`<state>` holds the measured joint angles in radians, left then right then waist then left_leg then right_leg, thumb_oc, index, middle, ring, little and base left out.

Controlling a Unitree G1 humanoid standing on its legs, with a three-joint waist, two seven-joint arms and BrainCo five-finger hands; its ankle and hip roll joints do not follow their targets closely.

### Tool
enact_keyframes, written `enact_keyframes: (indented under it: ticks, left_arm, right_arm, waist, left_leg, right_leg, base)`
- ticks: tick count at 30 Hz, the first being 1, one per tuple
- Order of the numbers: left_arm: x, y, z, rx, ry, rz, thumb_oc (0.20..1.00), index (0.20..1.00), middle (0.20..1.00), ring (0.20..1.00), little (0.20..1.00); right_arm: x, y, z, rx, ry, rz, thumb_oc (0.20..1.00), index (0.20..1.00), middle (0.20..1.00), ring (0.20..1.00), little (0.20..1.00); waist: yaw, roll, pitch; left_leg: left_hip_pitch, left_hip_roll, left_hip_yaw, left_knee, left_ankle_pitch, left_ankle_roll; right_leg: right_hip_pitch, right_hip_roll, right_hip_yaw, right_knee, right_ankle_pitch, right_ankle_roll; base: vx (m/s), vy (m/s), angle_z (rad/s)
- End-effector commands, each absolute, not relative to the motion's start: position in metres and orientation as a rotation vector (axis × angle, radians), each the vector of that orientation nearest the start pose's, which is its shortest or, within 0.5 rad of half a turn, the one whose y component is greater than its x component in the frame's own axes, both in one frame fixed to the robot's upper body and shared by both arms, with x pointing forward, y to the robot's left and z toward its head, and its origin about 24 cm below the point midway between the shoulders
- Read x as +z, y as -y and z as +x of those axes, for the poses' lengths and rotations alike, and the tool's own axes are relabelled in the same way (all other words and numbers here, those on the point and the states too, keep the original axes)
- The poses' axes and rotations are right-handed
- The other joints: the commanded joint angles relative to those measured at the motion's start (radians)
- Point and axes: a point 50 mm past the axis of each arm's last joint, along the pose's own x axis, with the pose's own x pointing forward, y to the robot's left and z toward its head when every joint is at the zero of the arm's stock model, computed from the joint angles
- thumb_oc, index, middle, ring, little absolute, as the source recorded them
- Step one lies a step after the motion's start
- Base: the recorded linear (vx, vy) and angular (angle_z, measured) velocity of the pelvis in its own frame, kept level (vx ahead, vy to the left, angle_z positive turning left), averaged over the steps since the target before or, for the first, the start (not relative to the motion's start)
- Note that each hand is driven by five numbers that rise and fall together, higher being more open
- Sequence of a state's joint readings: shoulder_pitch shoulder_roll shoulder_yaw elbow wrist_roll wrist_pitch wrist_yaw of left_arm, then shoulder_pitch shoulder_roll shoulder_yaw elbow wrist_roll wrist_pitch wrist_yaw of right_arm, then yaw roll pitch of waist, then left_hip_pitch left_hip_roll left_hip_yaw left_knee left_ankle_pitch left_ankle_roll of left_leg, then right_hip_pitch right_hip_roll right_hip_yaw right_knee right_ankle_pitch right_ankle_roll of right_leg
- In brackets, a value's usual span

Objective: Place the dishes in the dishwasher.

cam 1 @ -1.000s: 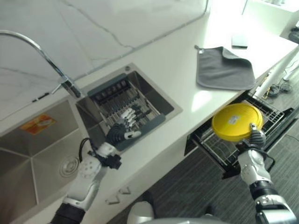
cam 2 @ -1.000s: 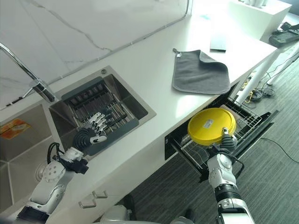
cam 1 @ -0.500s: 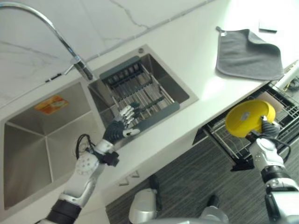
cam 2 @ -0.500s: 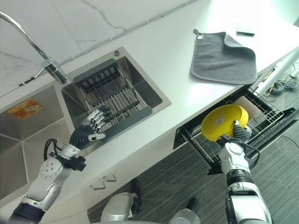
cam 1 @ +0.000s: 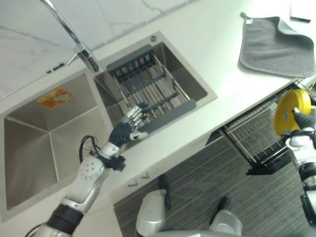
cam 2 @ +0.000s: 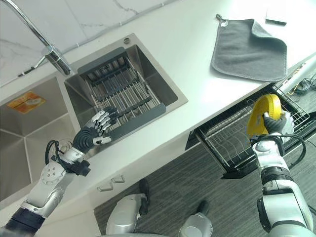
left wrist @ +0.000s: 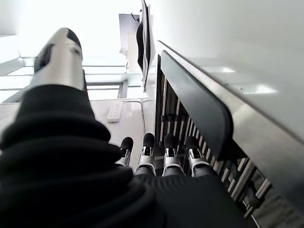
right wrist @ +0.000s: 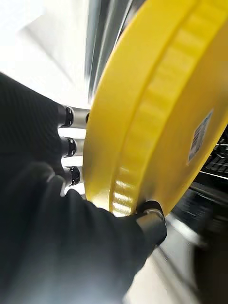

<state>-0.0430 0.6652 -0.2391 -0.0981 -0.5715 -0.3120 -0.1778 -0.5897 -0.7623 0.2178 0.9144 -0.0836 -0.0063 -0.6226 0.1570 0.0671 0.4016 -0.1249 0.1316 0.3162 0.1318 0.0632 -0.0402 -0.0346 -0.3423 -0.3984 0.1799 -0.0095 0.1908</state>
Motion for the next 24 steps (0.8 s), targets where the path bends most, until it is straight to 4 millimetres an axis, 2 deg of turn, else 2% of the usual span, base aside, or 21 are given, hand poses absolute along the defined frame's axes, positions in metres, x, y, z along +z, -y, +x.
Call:
enact_keyframes:
  ticks: [1, 9, 15, 16, 18, 19, 24]
  left_arm:
    - [0.133, -0.186, 0.248, -0.479, 0.446, 0.025, 1.0, 1.0, 1.0, 1.0, 1.0]
    - [0.143, -0.186, 0.252, -0.486, 0.482, 0.049, 1.0, 1.0, 1.0, 1.0, 1.0]
    - [0.151, -0.182, 0.255, -0.5, 0.522, 0.054, 1.0, 1.0, 1.0, 1.0, 1.0]
    - [0.154, -0.179, 0.257, -0.519, 0.536, 0.062, 1.0, 1.0, 1.0, 1.0, 1.0]
    - [0.156, -0.178, 0.257, -0.526, 0.542, 0.067, 1.0, 1.0, 1.0, 1.0, 1.0]
    - [0.156, -0.176, 0.258, -0.53, 0.547, 0.069, 1.0, 1.0, 1.0, 1.0, 1.0]
    - [0.157, -0.173, 0.258, -0.522, 0.568, 0.061, 1.0, 1.0, 1.0, 1.0, 1.0]
  right_arm:
    - [0.169, 0.354, 0.329, -0.816, 0.175, -1.167, 0.2, 0.2, 0.2, 0.2, 0.2]
    - [0.182, 0.334, 0.339, -0.676, 0.319, -1.489, 0.2, 0.2, 0.2, 0.2, 0.2]
    - [0.184, 0.329, 0.342, -0.651, 0.348, -1.556, 0.2, 0.2, 0.2, 0.2, 0.2]
    - [0.189, 0.325, 0.345, -0.65, 0.386, -1.614, 0.2, 0.2, 0.2, 0.2, 0.2]
    - [0.193, 0.322, 0.345, -0.665, 0.437, -1.668, 0.2, 0.2, 0.2, 0.2, 0.2]
    - [0.2, 0.32, 0.345, -0.731, 0.513, -1.759, 0.2, 0.2, 0.2, 0.2, 0.2]
    - [0.206, 0.319, 0.346, -0.818, 0.544, -1.736, 0.2, 0.2, 0.2, 0.2, 0.2]
  waist:
    - [0.035, 0.003, -0.013]
    - [0.045, 0.002, 0.015]
    - [0.055, 0.005, 0.035]
    - [0.062, 0.006, 0.049]
    - [0.066, 0.006, 0.055]
    - [0.069, 0.008, 0.064]
    - [0.075, 0.019, 0.095]
  left_leg:
    - [0.048, 0.048, -0.075, 0.124, -0.151, -0.026]
    - [0.008, 0.052, -0.084, 0.143, -0.149, -0.026]
    - [-0.036, 0.045, -0.097, 0.172, -0.153, -0.021]
    - [-0.065, 0.039, -0.106, 0.198, -0.16, -0.016]
    - [-0.081, 0.036, -0.112, 0.214, -0.166, -0.014]
    - [-0.097, 0.032, -0.117, 0.235, -0.173, -0.01]
    - [-0.145, 0.023, -0.126, 0.284, -0.19, 0.0]
  right_leg:
    - [-0.11, -0.022, -0.014, 0.153, -0.01, -0.026]
    - [-0.147, -0.035, -0.016, 0.181, -0.015, -0.021]
    - [-0.187, -0.052, -0.016, 0.225, -0.028, -0.019]
    - [-0.214, -0.062, -0.015, 0.257, -0.035, -0.02]
    - [-0.228, -0.067, -0.014, 0.275, -0.04, -0.02]
    - [-0.243, -0.071, -0.012, 0.295, -0.045, -0.02]
    - [-0.291, -0.079, 0.005, 0.339, -0.057, -0.021]
  base:
    - [-0.08, -0.051, 0.02]
    - [-0.07, -0.025, 0.01]
    - [-0.07, -0.004, 0.05]
    - [-0.12, -0.034, 0.17]
    - [-0.09, -0.022, 0.17]
    - [-0.07, 0.001, 0.15]
    - [-0.06, 0.012, 0.09]
